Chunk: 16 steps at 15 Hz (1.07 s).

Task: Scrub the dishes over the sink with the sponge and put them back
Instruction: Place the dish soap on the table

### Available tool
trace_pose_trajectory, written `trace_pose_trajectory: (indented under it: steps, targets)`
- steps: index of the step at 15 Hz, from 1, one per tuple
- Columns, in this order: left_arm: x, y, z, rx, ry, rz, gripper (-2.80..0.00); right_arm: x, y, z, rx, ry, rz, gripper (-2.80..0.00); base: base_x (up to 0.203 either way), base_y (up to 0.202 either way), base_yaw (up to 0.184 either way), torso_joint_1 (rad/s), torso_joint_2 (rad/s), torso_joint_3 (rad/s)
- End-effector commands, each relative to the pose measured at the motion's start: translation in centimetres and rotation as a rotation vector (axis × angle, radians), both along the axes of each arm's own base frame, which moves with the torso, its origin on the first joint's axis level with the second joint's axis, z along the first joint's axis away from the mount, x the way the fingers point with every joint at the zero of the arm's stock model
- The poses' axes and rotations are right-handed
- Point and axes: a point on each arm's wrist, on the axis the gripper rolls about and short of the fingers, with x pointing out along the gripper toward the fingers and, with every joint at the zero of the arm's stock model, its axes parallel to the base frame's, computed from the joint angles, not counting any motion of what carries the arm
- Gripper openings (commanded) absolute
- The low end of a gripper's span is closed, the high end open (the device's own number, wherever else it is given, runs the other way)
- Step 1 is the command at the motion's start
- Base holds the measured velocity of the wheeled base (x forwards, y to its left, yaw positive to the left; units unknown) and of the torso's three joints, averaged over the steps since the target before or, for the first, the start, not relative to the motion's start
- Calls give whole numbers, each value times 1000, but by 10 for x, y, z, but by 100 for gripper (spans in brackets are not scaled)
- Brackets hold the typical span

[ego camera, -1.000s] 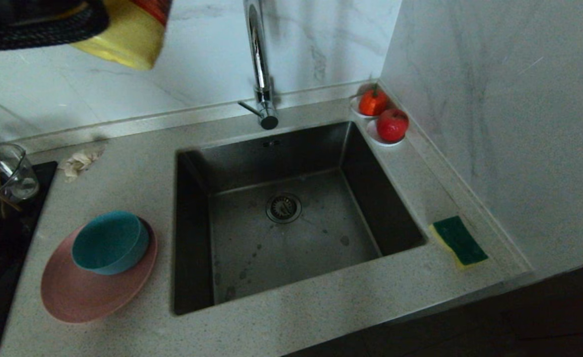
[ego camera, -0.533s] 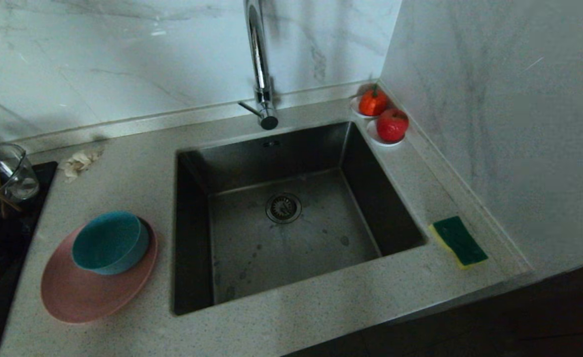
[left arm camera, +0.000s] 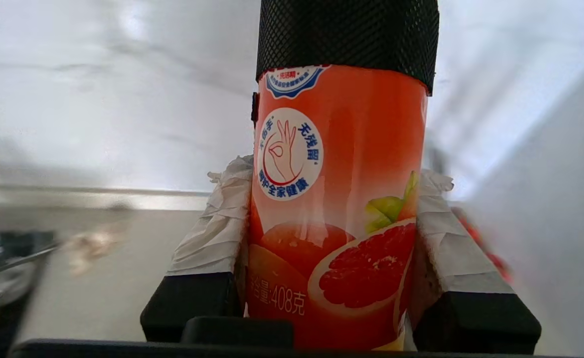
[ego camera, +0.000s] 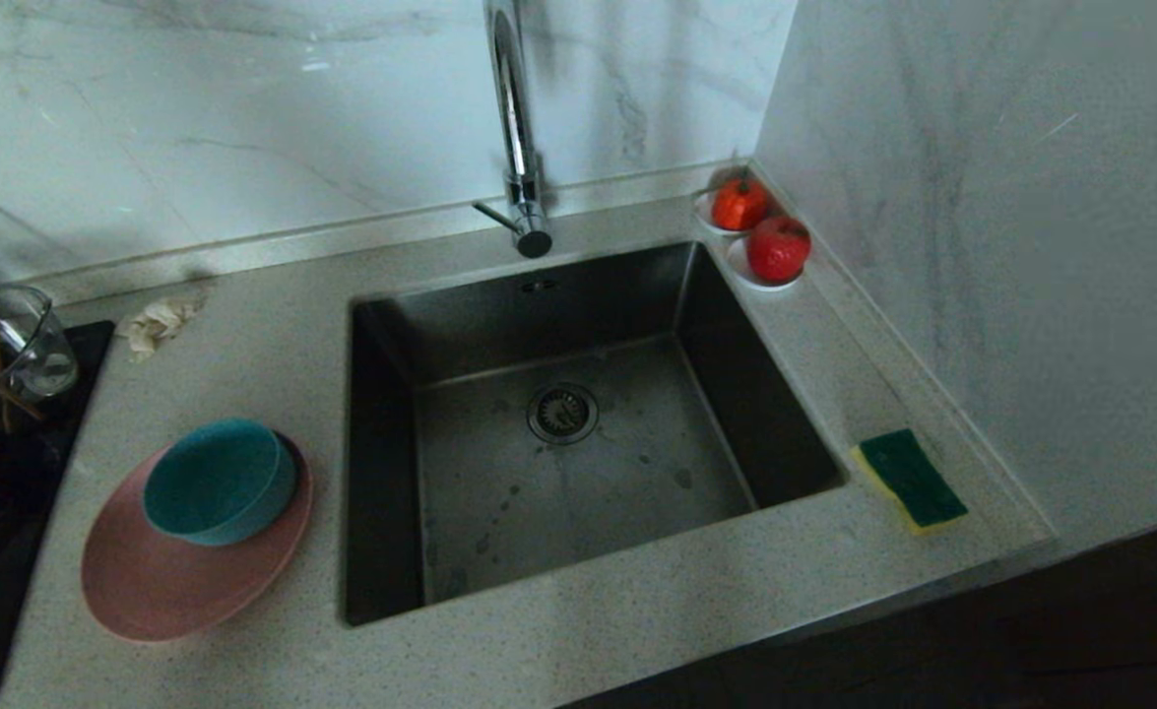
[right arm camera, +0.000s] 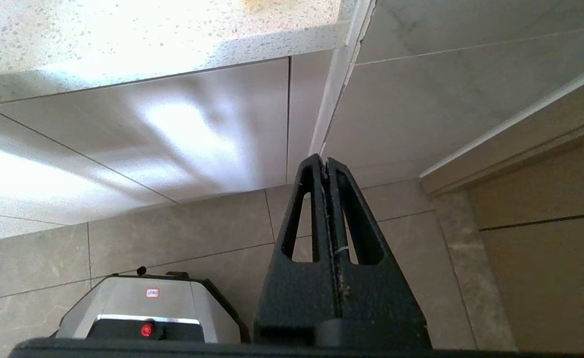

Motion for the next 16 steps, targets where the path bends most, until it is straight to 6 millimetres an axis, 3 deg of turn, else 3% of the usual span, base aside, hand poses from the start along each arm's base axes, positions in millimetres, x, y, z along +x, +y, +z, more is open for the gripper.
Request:
trace_pose_trajectory:
  steps: [1, 9, 12, 16]
  targets:
    - [0, 3, -14, -13, -8, 71, -280, 0, 0, 0, 0, 2, 0, -280, 0, 0, 0, 0, 0, 0]
    - [24, 11, -56, -14, -42, 332, -280, 0, 0, -1, 0, 4, 0, -280, 0, 0, 0, 0, 0, 0]
    - [52, 5, -71, 21, 1, 372, -280, 0, 0, 0, 0, 2, 0, -280, 0, 0, 0, 0, 0, 0]
    - [107, -8, -82, 31, 55, 418, -280, 0, 0, 0, 0, 3, 0, -280, 0, 0, 0, 0, 0, 0]
